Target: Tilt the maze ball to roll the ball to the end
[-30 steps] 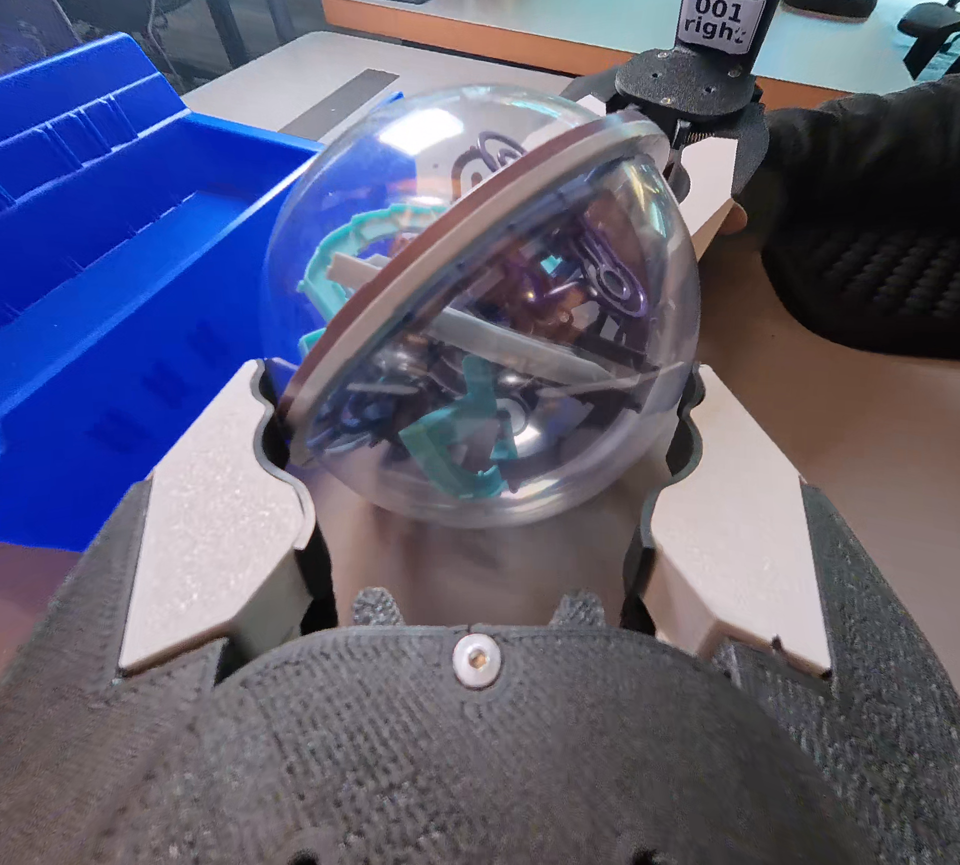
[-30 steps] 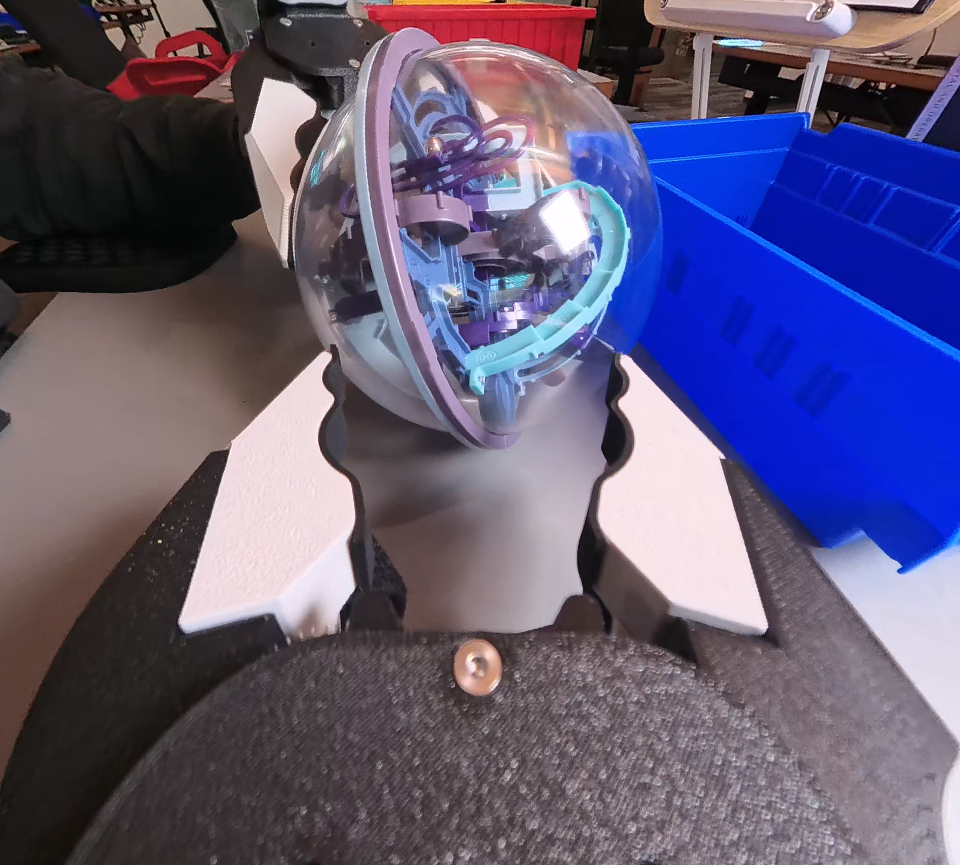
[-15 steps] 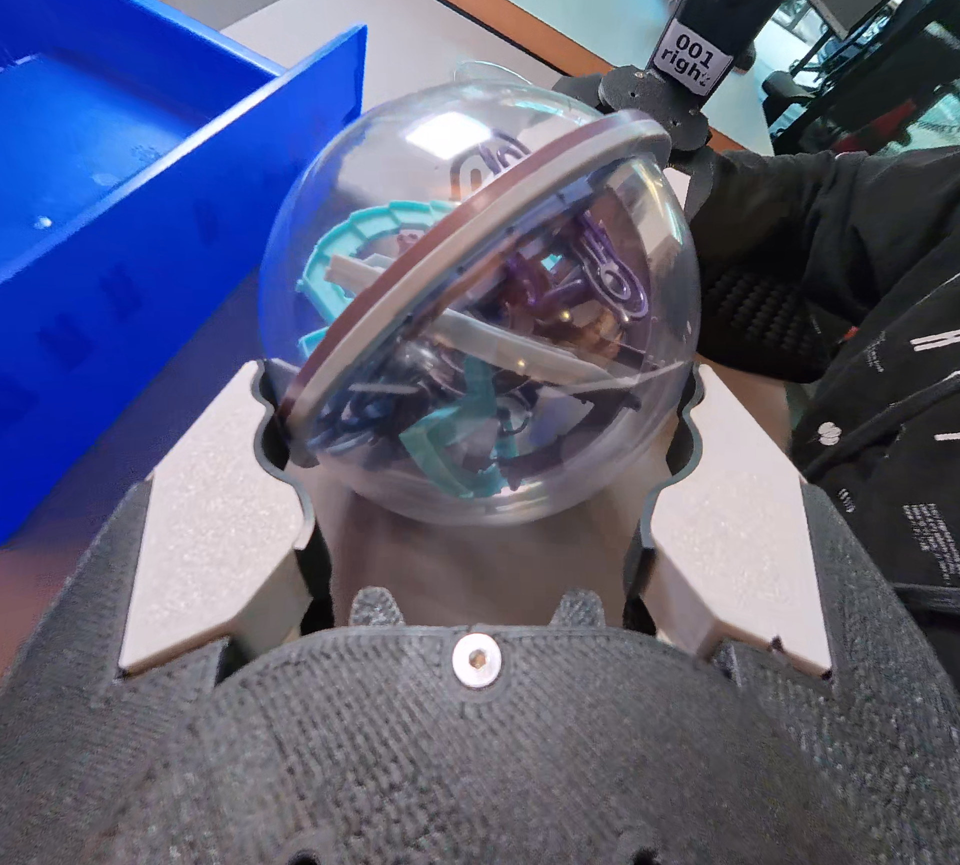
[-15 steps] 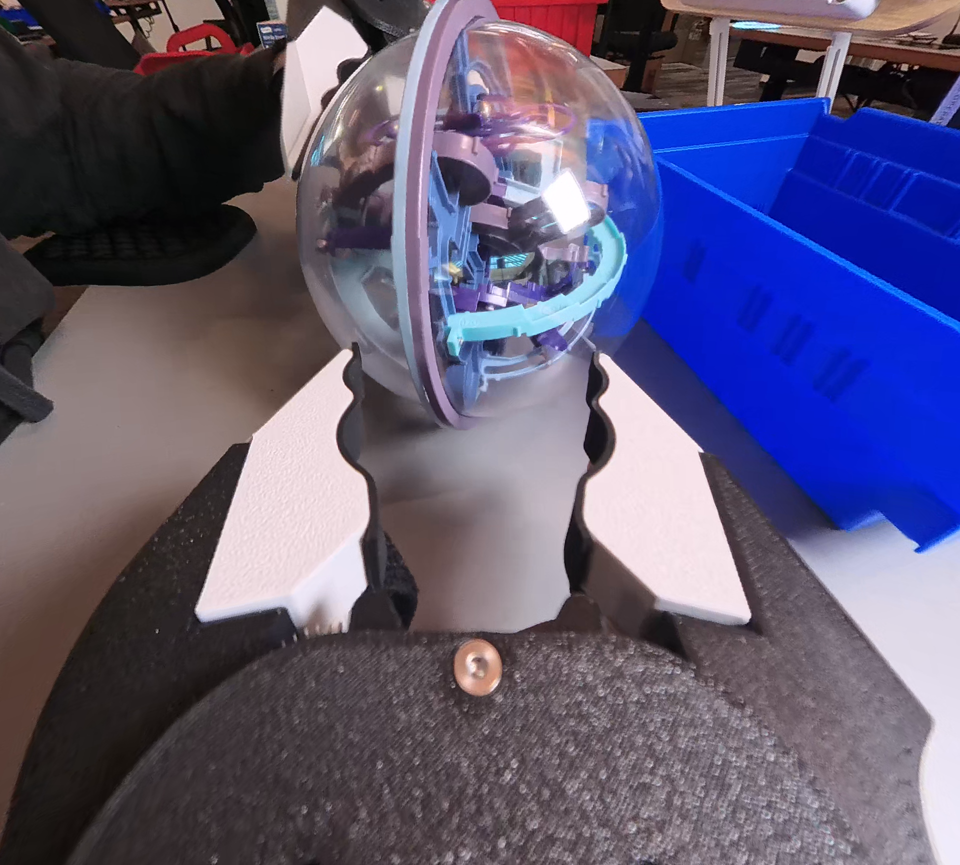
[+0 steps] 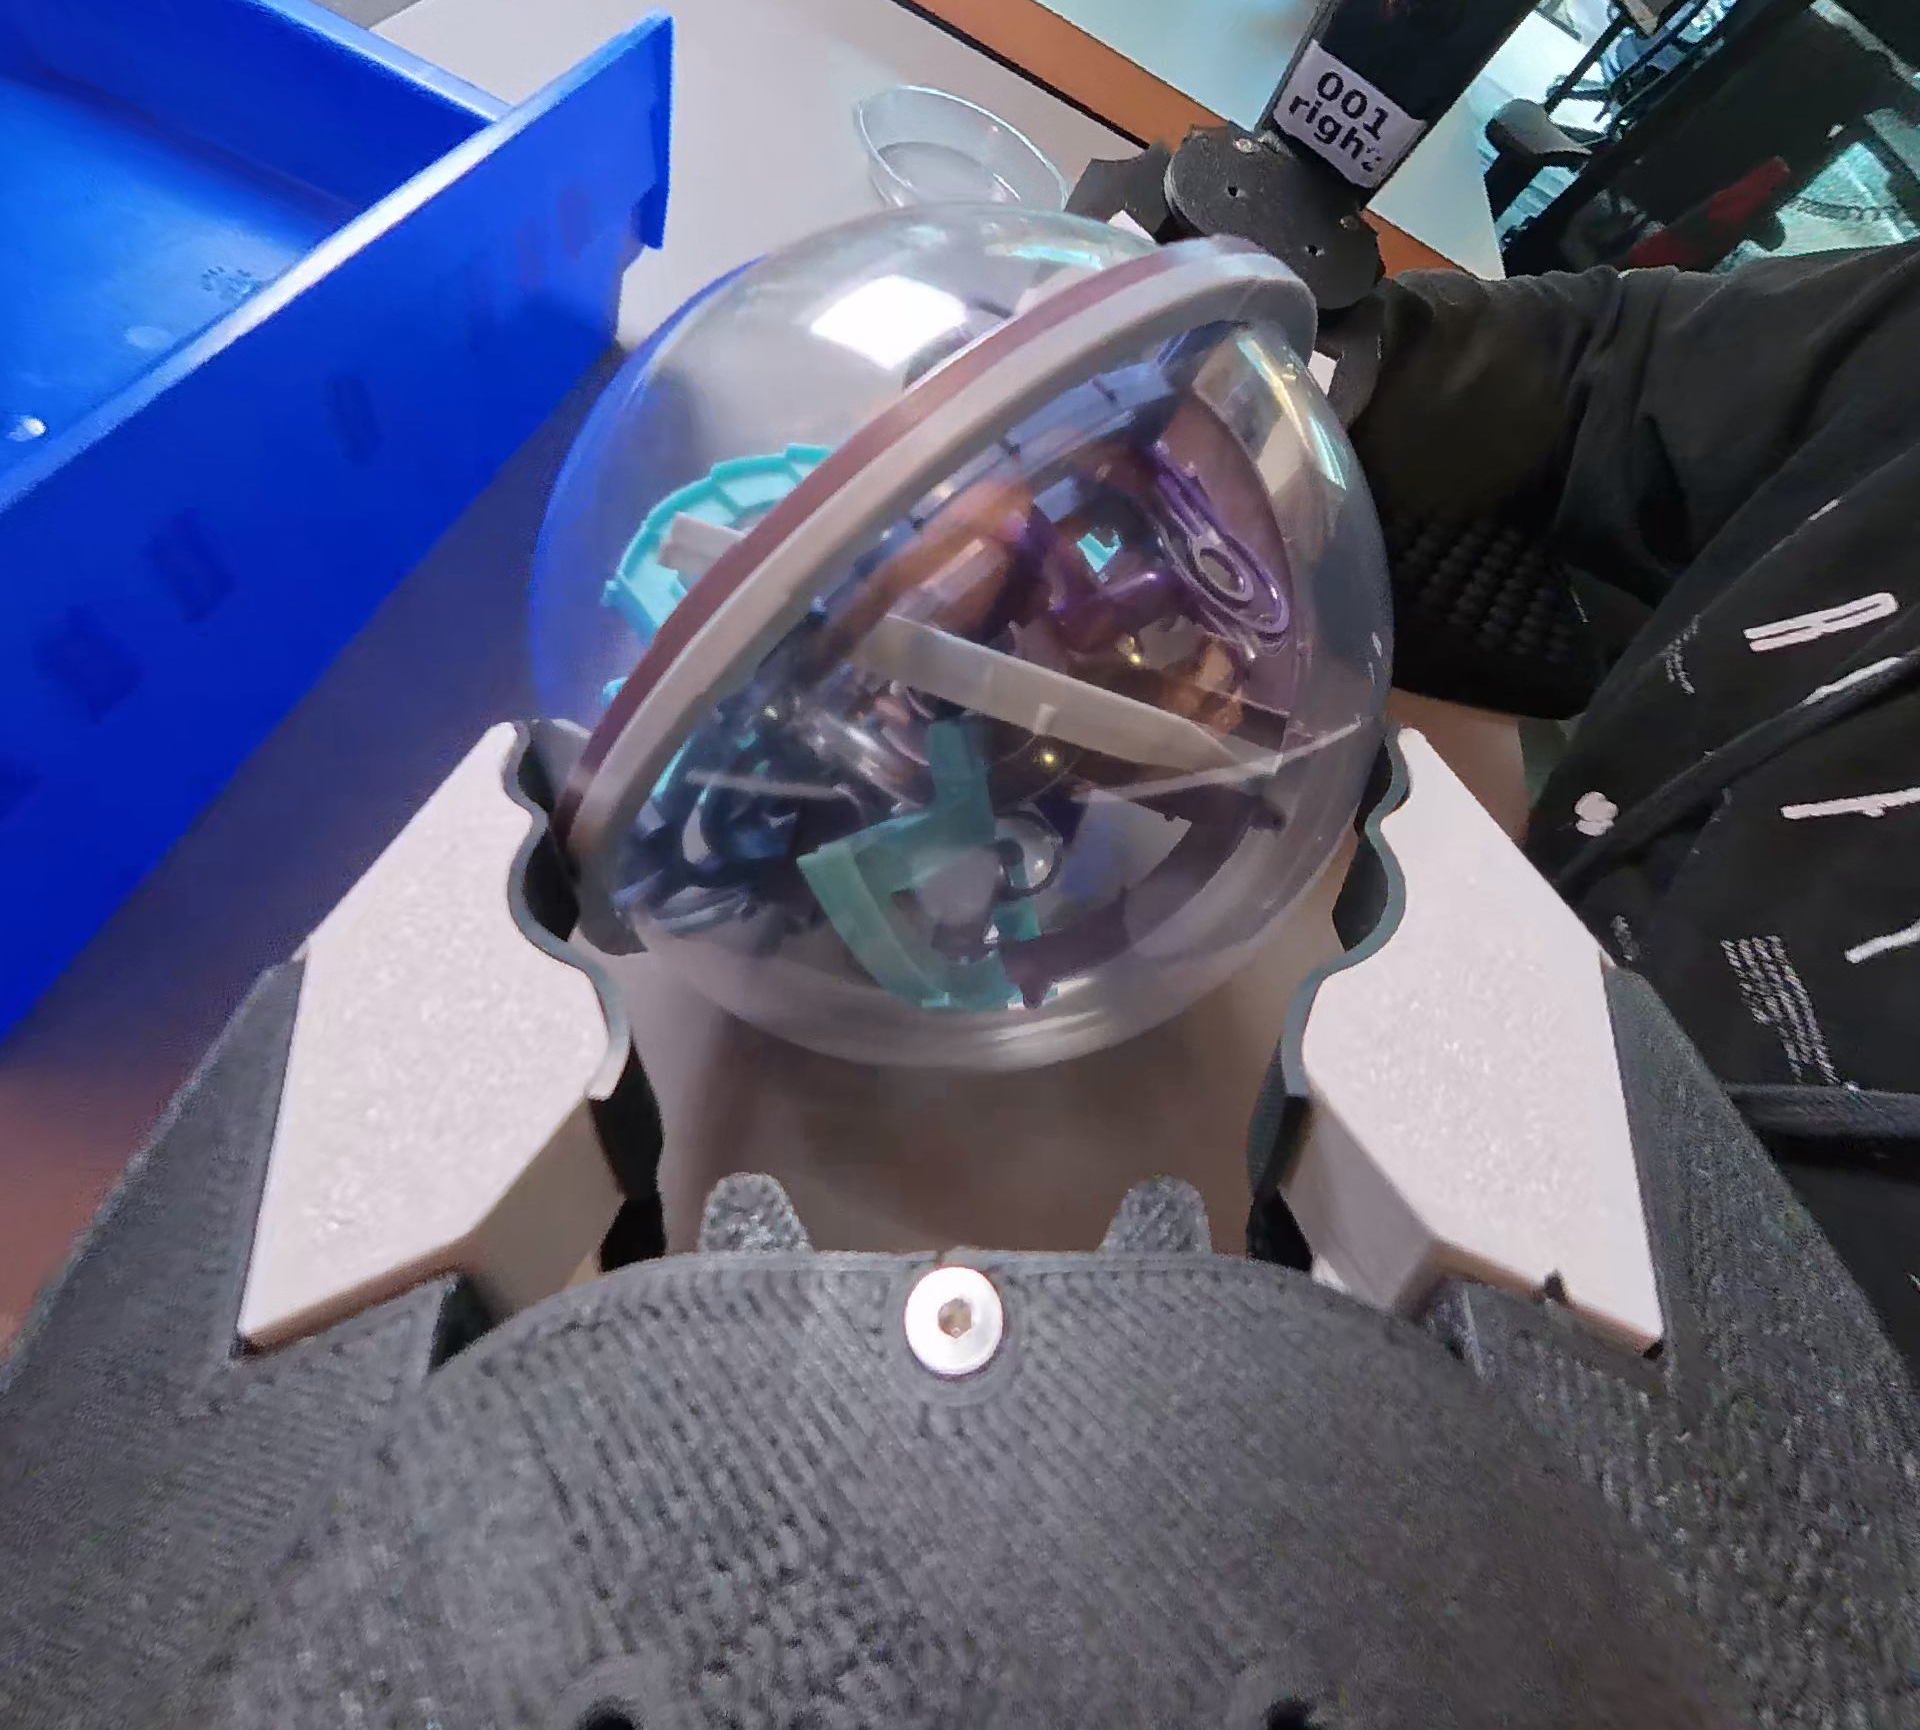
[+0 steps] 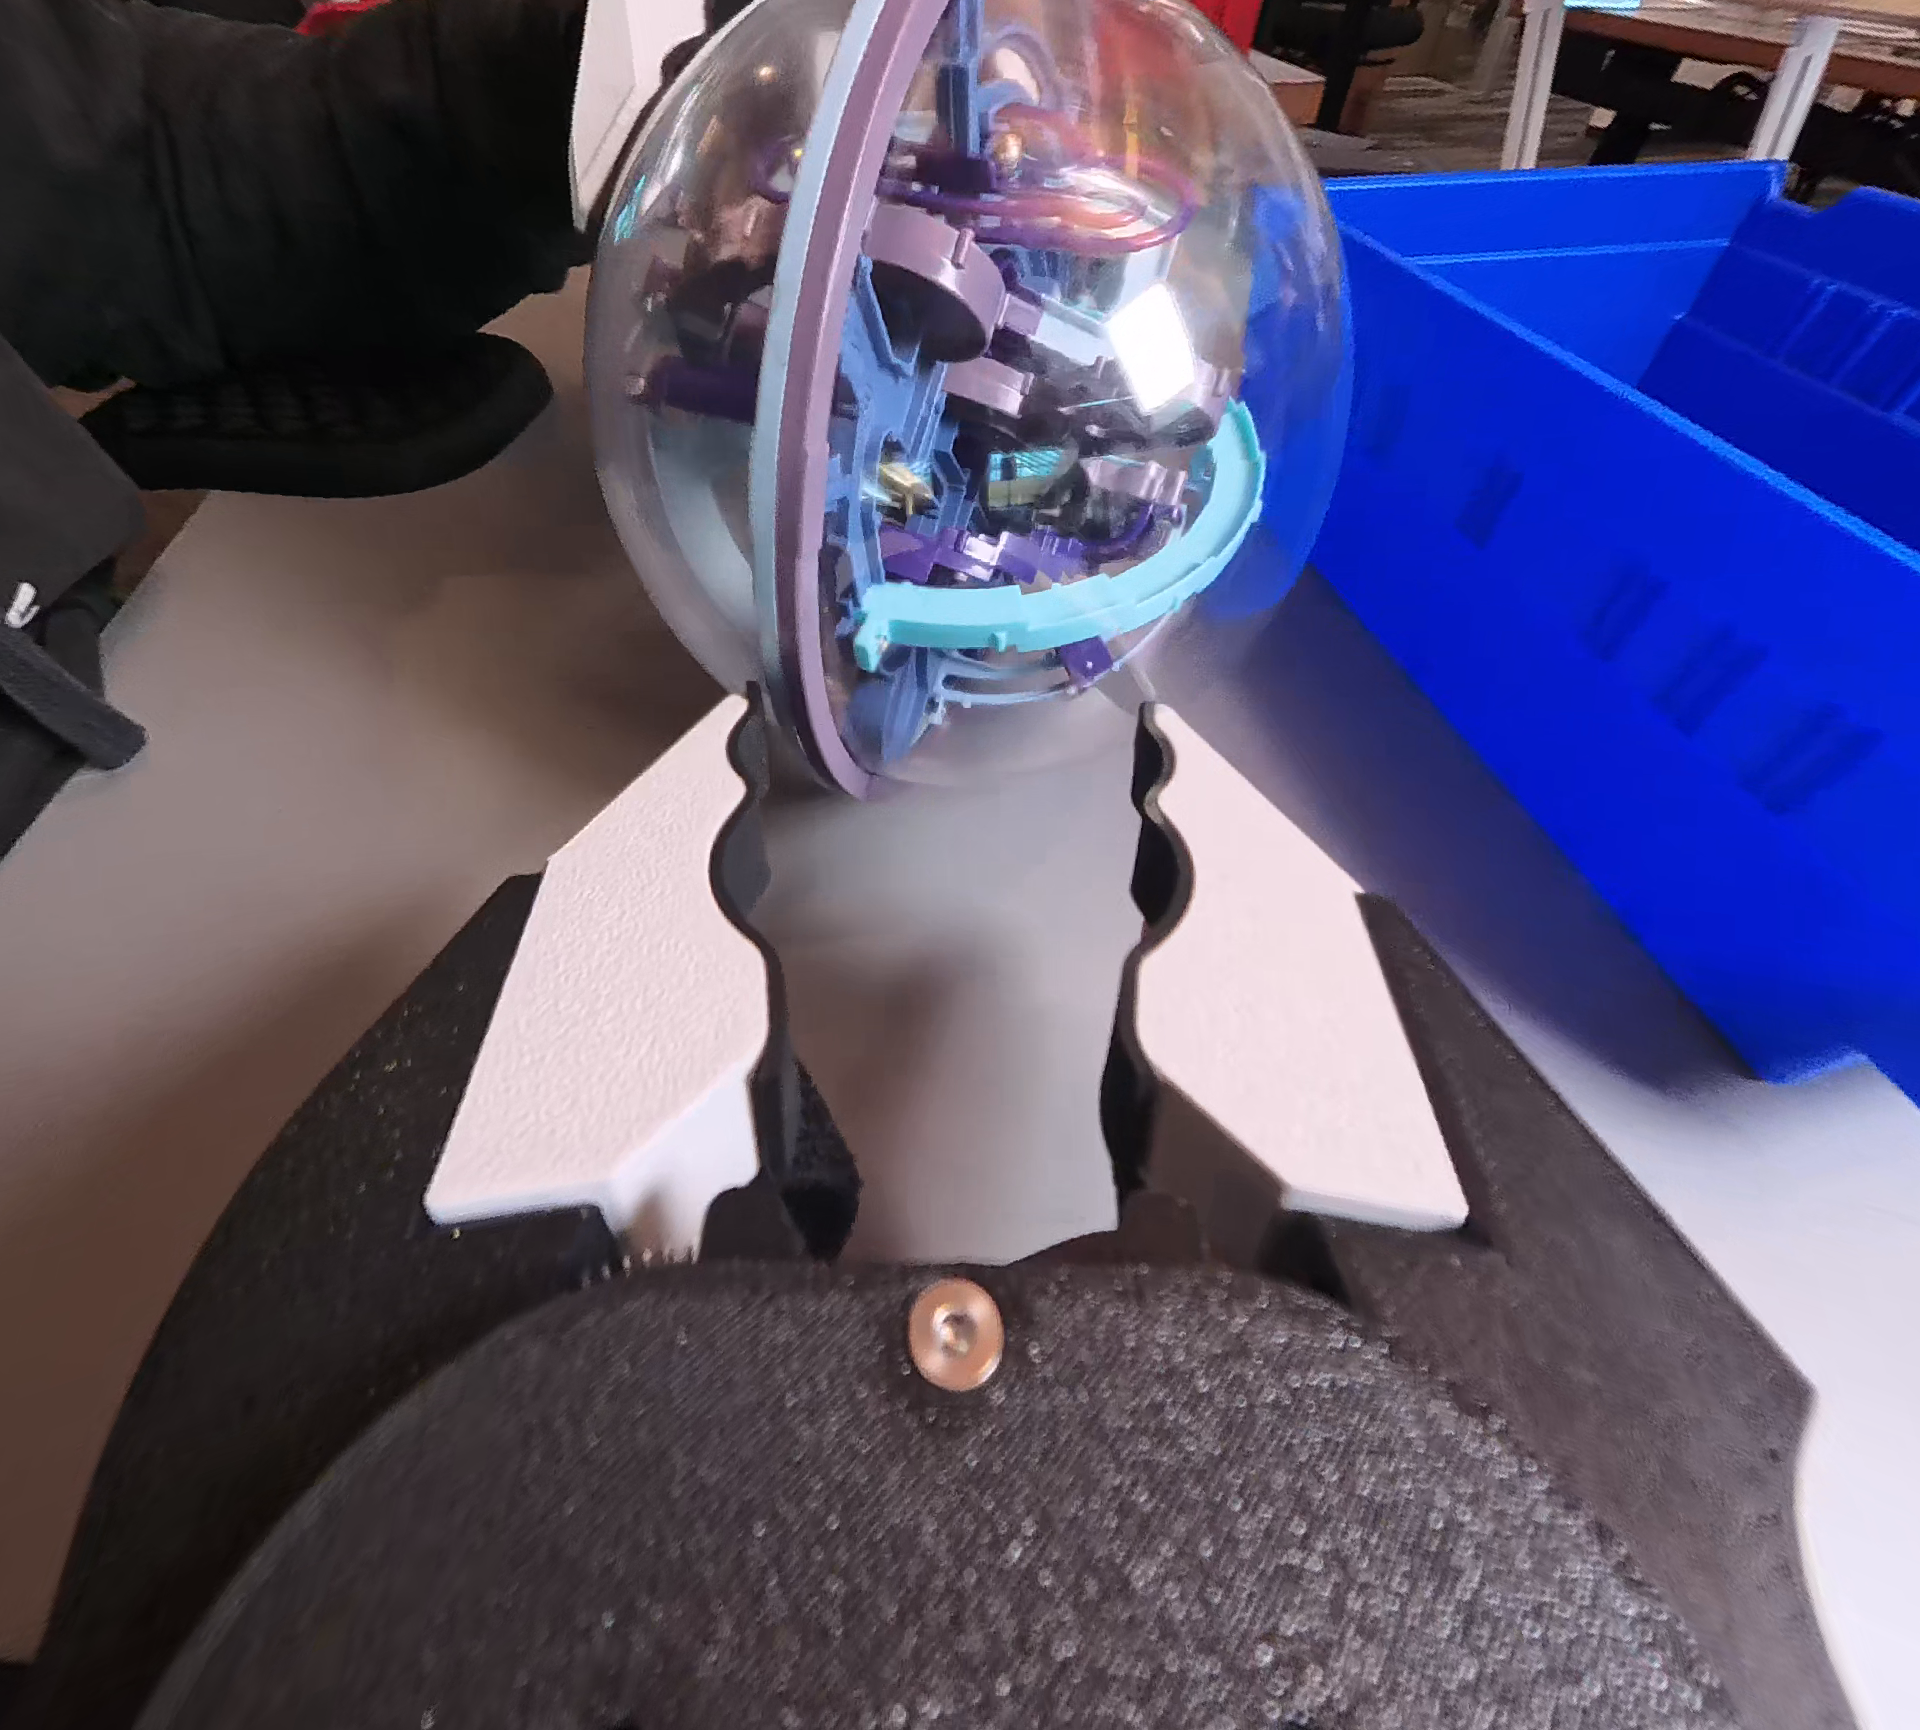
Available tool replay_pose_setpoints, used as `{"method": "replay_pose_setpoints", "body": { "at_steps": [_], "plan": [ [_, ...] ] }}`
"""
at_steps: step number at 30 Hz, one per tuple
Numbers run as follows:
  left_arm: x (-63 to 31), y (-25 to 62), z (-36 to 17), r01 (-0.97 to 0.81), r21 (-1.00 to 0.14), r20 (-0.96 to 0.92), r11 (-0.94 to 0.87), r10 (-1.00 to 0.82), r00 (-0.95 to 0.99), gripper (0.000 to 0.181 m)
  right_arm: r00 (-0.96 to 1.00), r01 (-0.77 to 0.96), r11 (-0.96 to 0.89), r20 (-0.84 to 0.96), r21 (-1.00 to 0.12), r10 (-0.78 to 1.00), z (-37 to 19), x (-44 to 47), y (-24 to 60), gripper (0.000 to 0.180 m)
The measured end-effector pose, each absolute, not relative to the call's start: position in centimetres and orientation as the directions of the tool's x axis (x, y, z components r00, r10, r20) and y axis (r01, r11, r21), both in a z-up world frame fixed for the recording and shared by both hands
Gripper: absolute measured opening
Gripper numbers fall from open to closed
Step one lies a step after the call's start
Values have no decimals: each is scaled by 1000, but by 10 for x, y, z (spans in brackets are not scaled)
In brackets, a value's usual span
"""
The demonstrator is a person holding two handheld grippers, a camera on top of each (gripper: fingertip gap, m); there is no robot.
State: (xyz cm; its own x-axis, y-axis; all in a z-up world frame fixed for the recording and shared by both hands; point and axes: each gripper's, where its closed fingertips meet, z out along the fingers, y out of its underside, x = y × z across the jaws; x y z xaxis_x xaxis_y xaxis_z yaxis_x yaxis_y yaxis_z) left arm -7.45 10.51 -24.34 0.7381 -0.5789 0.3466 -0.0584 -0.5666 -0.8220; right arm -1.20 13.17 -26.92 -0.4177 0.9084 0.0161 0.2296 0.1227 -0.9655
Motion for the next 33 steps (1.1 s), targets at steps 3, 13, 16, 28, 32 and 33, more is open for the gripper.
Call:
{"method": "replay_pose_setpoints", "body": {
  "at_steps": [3, 13, 16, 28, 32, 33],
  "plan": [
    [-75, 99, -242, -33, -805, 396, -592, -579, 712, 149, -443, 242, 143, 22, -960, 896, -272, -10, 124, 66],
    [-77, 92, -240, -2, -784, 464, -621, -589, 662, 149, -464, 246, 172, 40, -954, 885, -274, -12, 117, 81],
    [-73, 94, -240, 12, -784, 481, -621, -594, 645, 147, -446, 224, 170, 54, -960, 893, -270, -14, 118, 88],
    [-68, 100, -236, -5, -858, 366, -513, -619, 695, 147, -424, 194, 217, 118, -957, 898, -269, -14, 125, 89],
    [-69, 98, -238, -11, -876, 346, -482, -644, 682, 147, -425, 176, 231, 138, -957, 894, -265, -13, 124, 90],
    [-69, 98, -238, -16, -878, 341, -479, -648, 682, 147, -425, 171, 233, 142, -957, 894, -265, -13, 124, 90]
  ]
}}
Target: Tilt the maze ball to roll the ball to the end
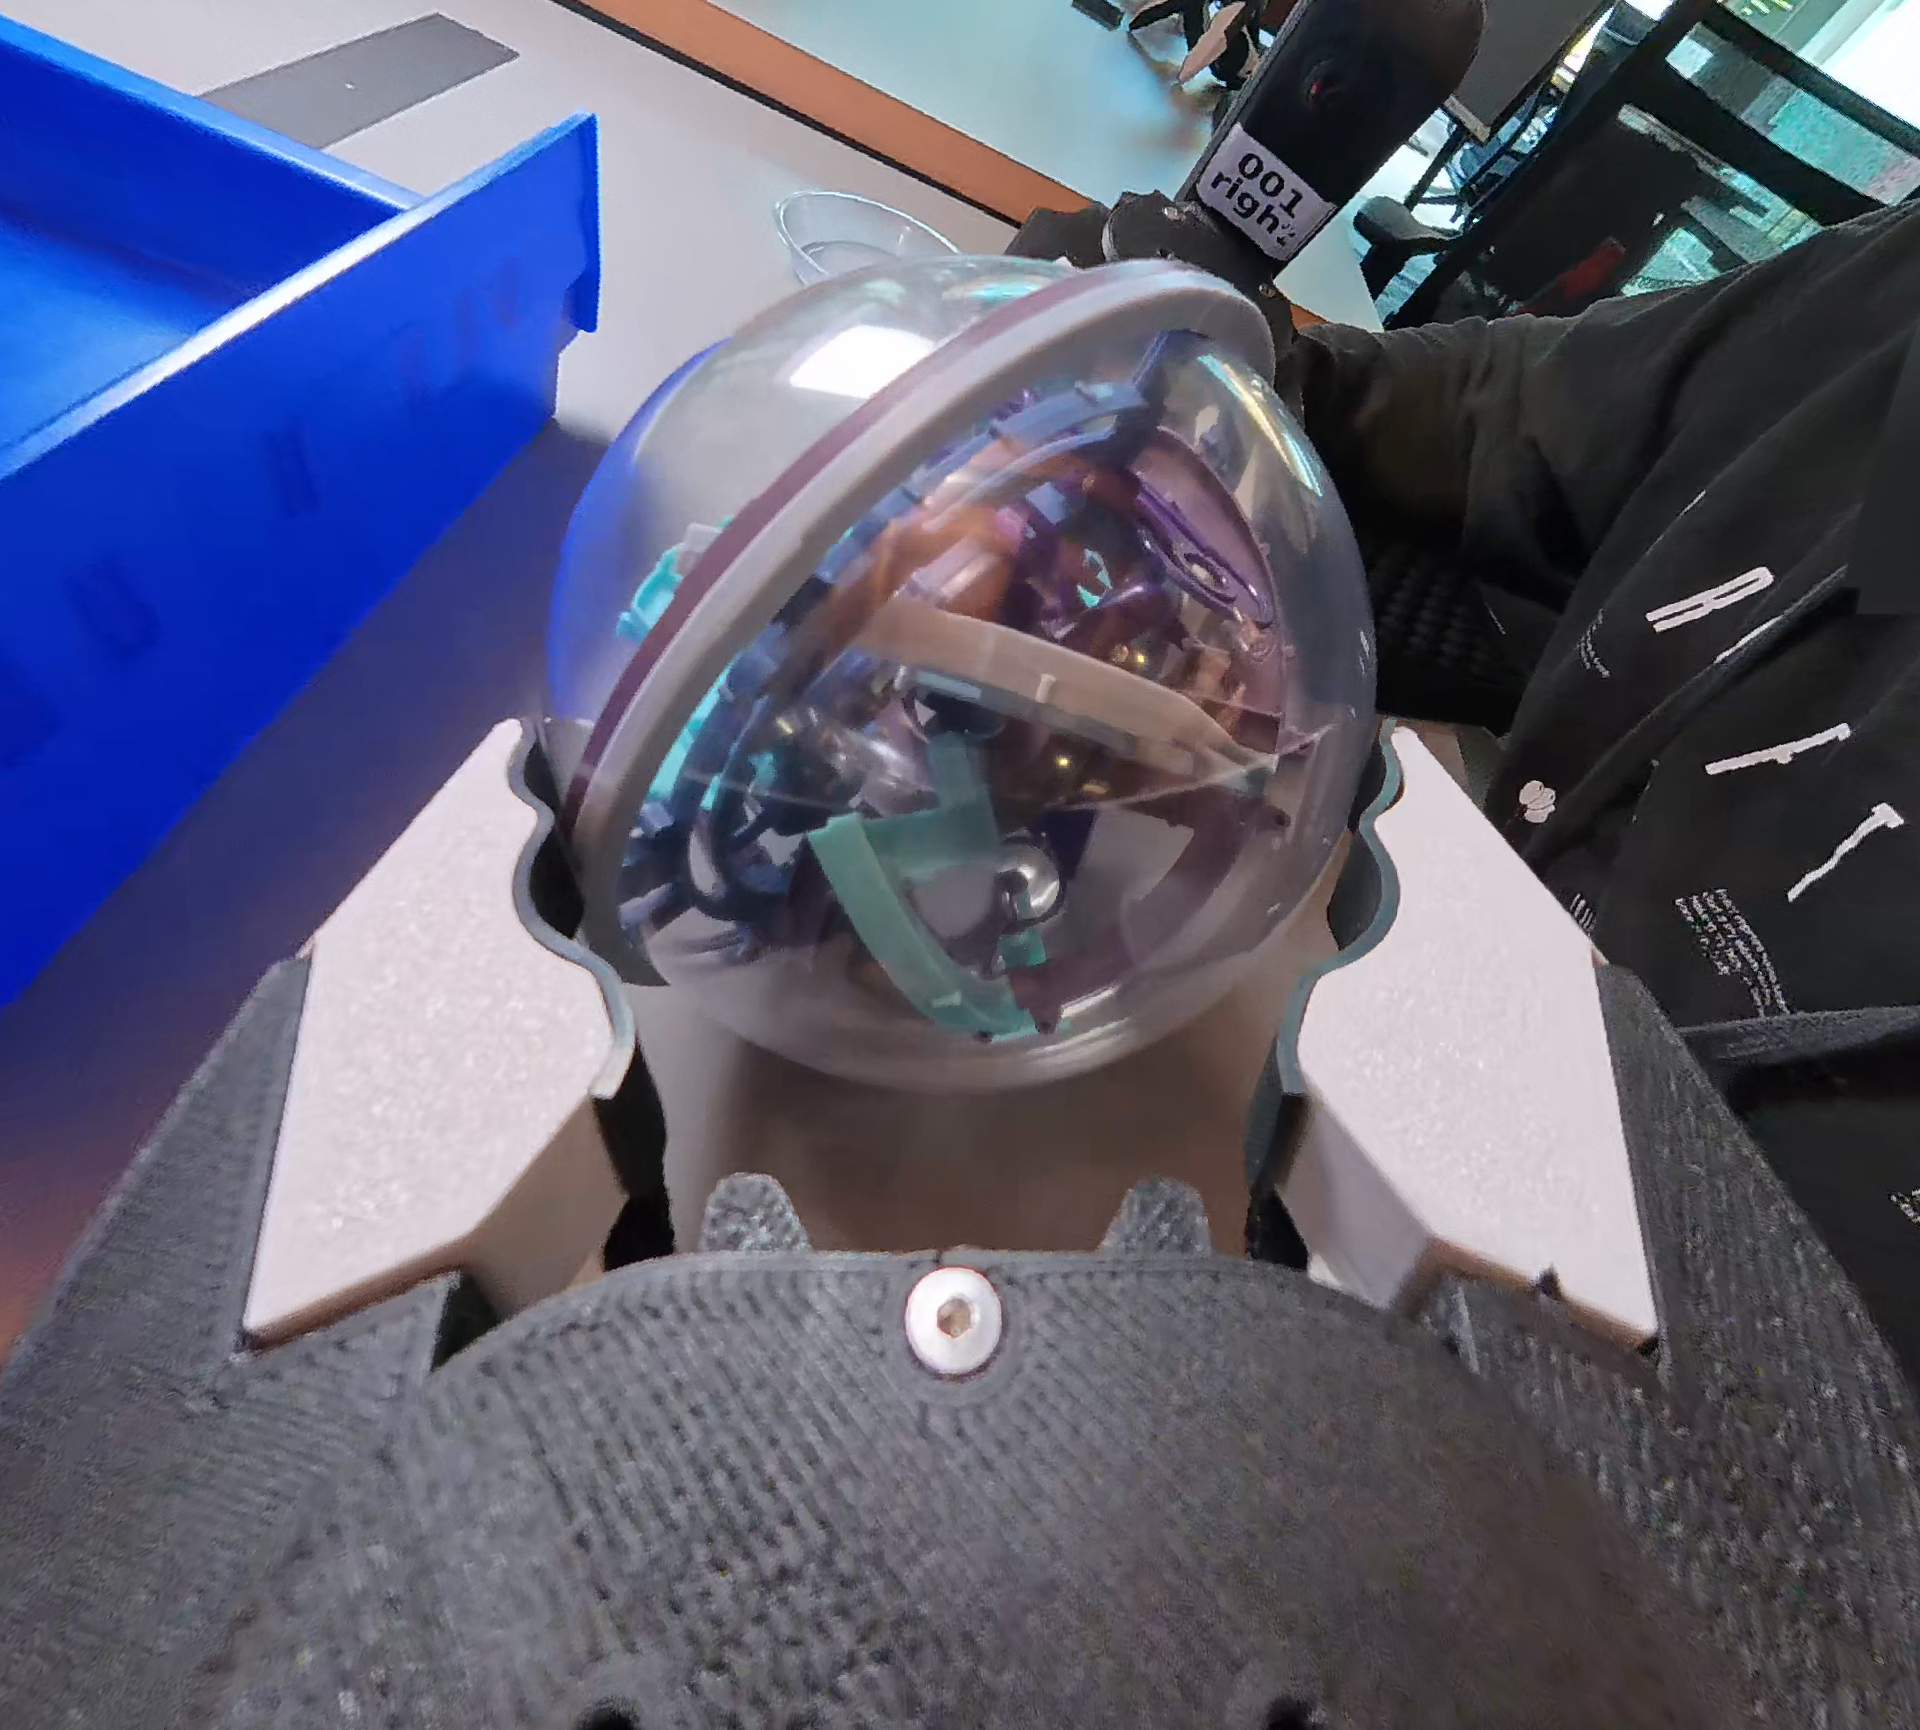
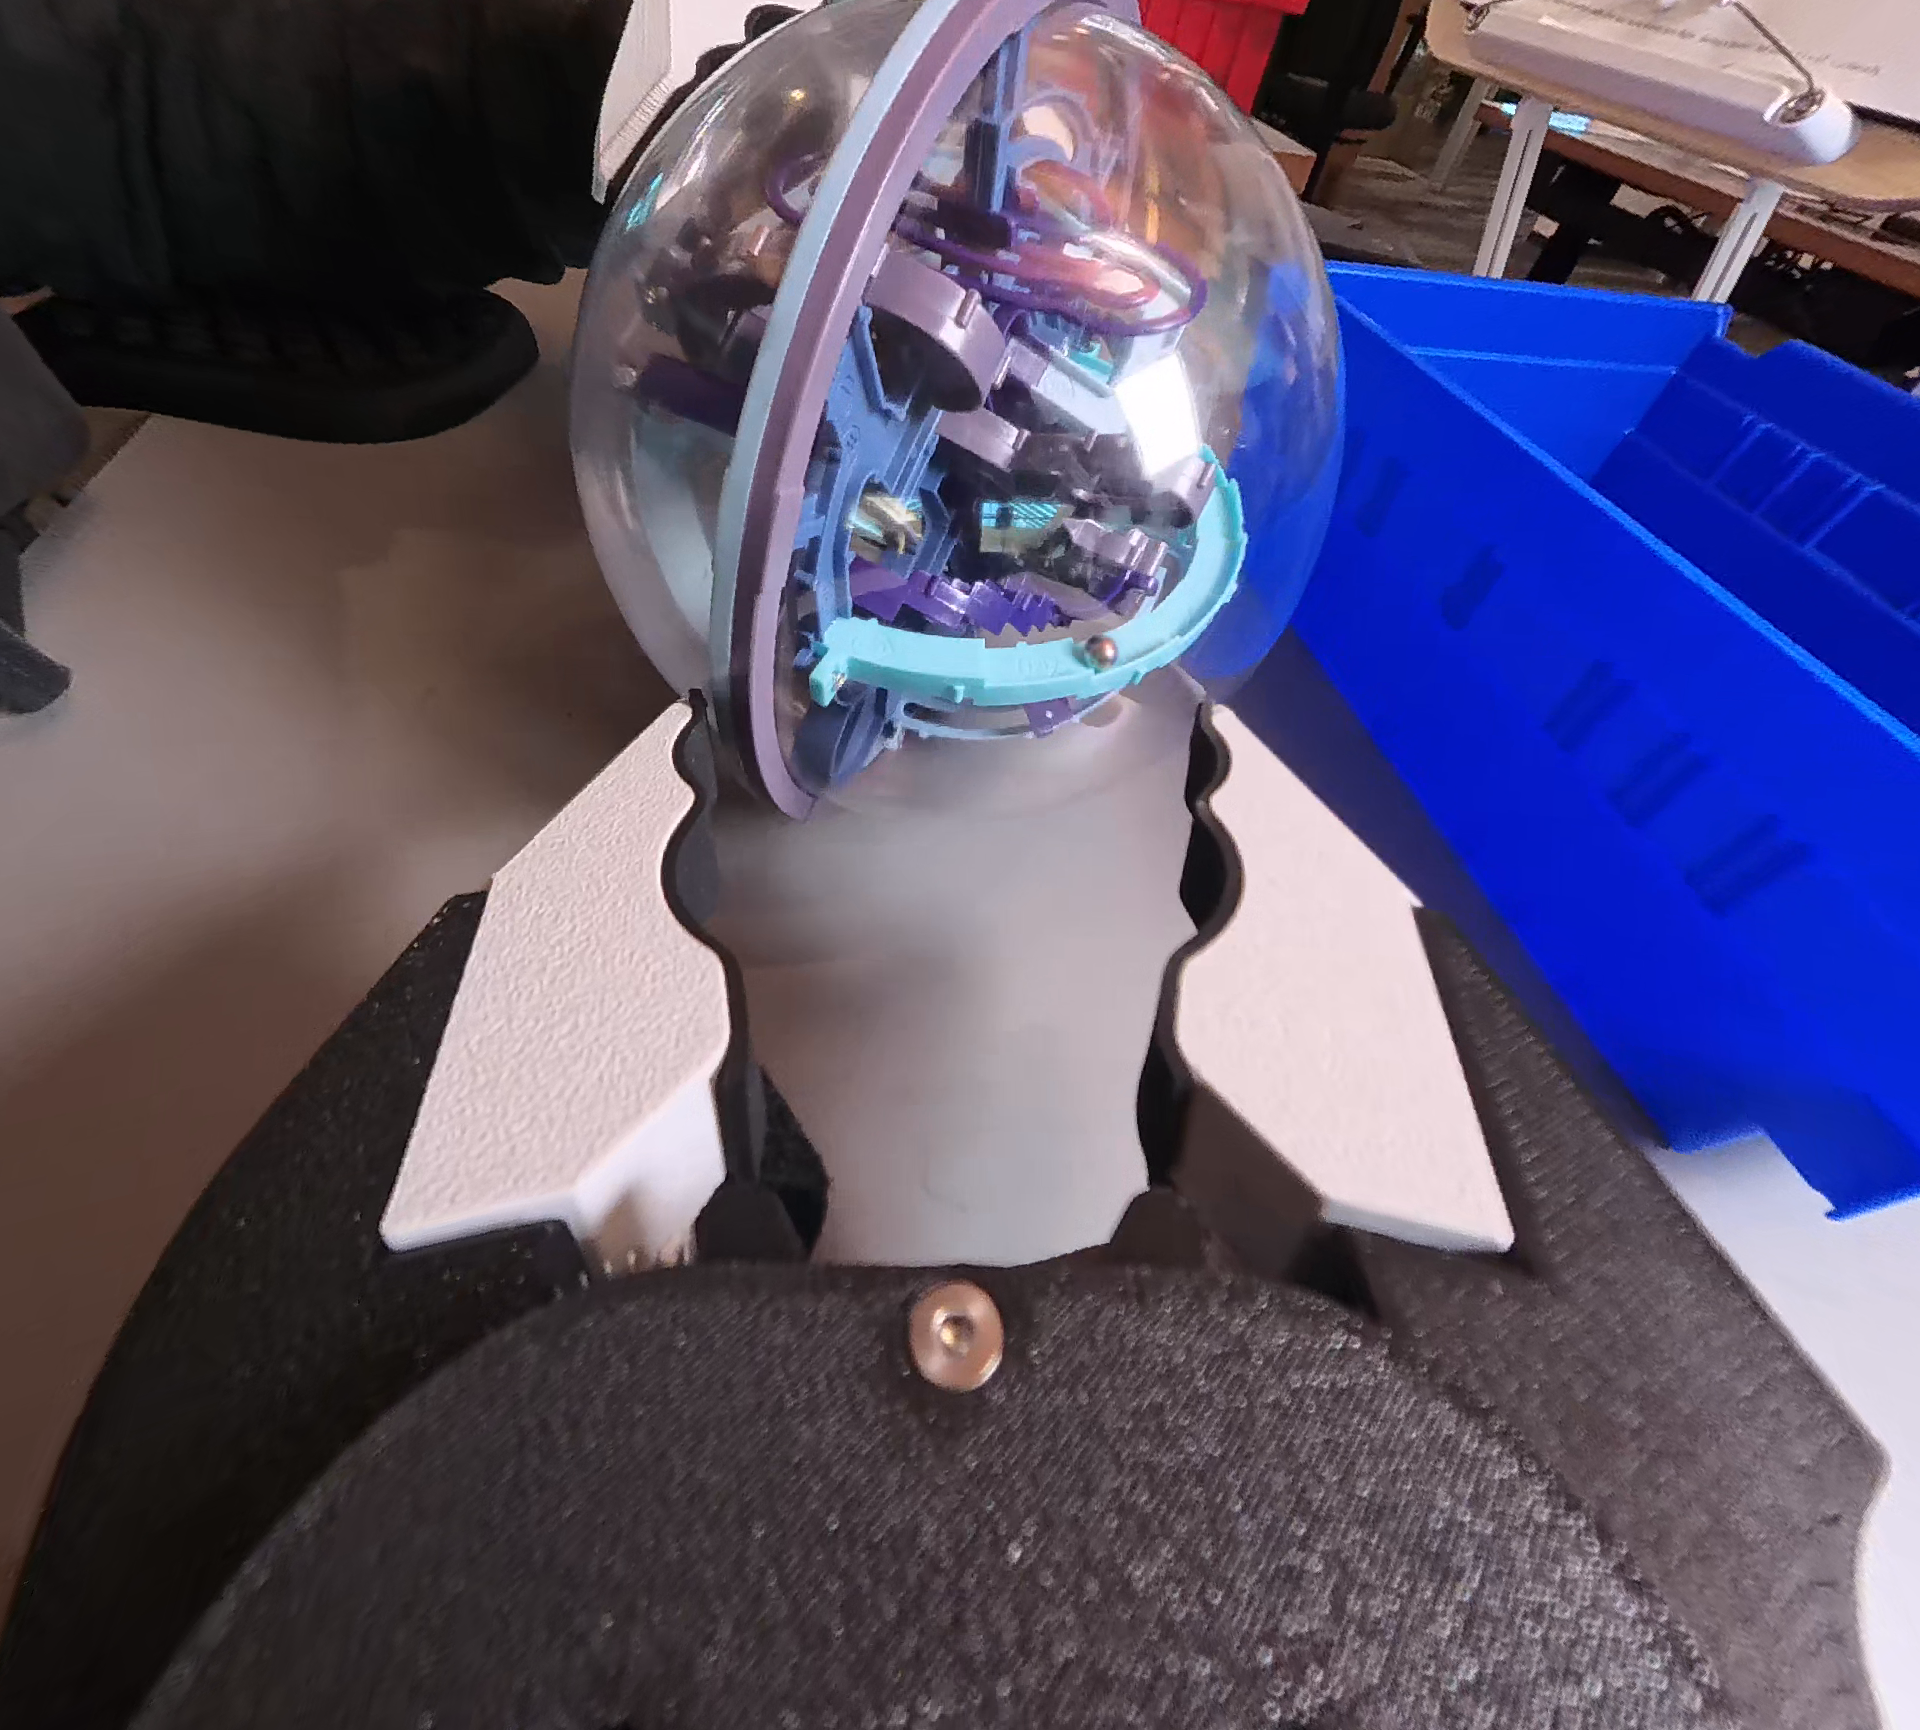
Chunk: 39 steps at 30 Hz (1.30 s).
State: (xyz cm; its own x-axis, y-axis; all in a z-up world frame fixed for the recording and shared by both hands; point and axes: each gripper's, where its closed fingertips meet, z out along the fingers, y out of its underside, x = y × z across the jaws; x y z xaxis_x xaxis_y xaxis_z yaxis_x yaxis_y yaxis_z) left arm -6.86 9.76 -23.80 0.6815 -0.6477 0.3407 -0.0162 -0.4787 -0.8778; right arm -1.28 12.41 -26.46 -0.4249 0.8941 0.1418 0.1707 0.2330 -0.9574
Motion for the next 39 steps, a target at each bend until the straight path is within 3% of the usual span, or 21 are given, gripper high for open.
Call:
{"method": "replay_pose_setpoints", "body": {
  "at_steps": [39],
  "plan": [
    [-69, 88, -243, 30, -903, 355, -429, -705, 613, 147, -440, 91, 200, 141, -976, 887, -250, -9, 117, 87]
  ]
}}
